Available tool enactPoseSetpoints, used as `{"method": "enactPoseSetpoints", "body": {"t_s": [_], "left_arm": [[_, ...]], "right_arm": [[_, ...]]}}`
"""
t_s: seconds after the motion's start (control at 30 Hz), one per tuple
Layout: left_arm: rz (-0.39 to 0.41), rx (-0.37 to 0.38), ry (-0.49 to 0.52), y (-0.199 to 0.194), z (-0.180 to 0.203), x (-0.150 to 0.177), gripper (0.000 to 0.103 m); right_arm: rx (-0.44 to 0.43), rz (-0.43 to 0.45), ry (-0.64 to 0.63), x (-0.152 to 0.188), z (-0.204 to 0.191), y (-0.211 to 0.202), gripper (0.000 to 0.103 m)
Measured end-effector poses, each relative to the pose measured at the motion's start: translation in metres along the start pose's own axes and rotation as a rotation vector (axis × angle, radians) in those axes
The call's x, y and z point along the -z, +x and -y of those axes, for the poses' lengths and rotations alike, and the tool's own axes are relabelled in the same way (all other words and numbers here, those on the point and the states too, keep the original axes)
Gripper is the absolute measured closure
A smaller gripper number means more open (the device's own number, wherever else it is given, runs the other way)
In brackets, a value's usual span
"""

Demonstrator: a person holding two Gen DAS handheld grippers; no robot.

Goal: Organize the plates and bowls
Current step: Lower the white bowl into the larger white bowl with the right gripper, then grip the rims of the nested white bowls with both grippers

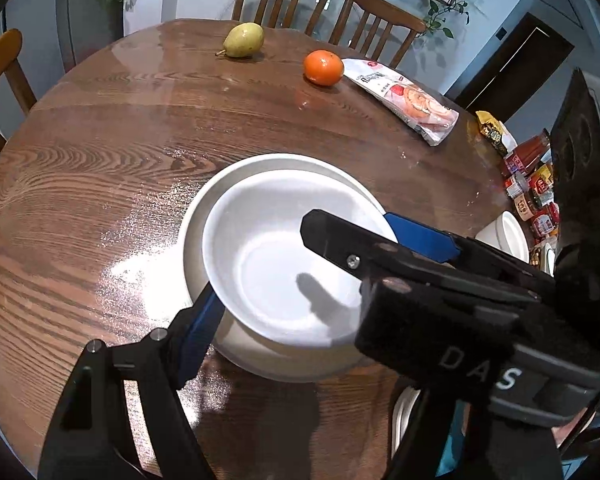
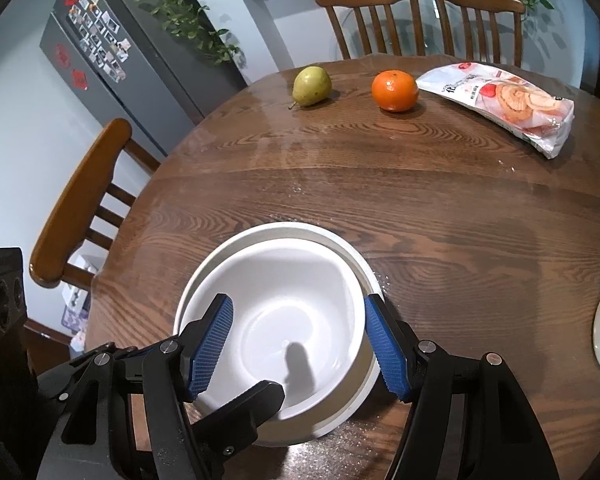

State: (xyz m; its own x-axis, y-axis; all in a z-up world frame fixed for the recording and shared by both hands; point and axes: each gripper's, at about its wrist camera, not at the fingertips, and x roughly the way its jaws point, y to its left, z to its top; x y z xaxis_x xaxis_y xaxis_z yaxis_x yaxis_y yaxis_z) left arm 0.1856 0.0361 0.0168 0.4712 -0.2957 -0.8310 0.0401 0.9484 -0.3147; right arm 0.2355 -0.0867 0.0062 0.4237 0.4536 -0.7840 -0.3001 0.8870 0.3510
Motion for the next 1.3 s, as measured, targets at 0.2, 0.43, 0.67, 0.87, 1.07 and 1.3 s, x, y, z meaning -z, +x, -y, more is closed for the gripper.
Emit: {"method": "enactPoseSetpoints", "body": {"t_s": [0.2,0.43,0.67,0.87,1.07,1.3], "left_arm": [[0.027,0.010,-0.011,-0.011,-0.002,-0.001,0.026],[0.107,-0.002,-0.075,-0.033,-0.016,-0.004,0.020],[0.111,-0.088,-0.133,-0.028,-0.030,-0.008,0.020],[0.046,-0.112,-0.123,-0.011,-0.033,-0.009,0.020],[0.004,-0.108,-0.109,0.002,-0.033,-0.008,0.024],[-0.032,-0.089,-0.085,0.012,-0.029,-0.006,0.050]], "right_arm": [[-0.013,0.026,0.013,-0.002,0.003,-0.013,0.033],[-0.024,0.063,0.083,-0.007,0.019,-0.034,0.025],[-0.048,-0.028,0.181,-0.007,0.038,-0.014,0.025],[-0.095,-0.111,0.211,-0.002,0.038,0.005,0.025],[-0.074,-0.107,0.180,0.002,0.033,0.010,0.026],[-0.081,-0.137,0.176,0.003,0.032,0.018,0.041]]}}
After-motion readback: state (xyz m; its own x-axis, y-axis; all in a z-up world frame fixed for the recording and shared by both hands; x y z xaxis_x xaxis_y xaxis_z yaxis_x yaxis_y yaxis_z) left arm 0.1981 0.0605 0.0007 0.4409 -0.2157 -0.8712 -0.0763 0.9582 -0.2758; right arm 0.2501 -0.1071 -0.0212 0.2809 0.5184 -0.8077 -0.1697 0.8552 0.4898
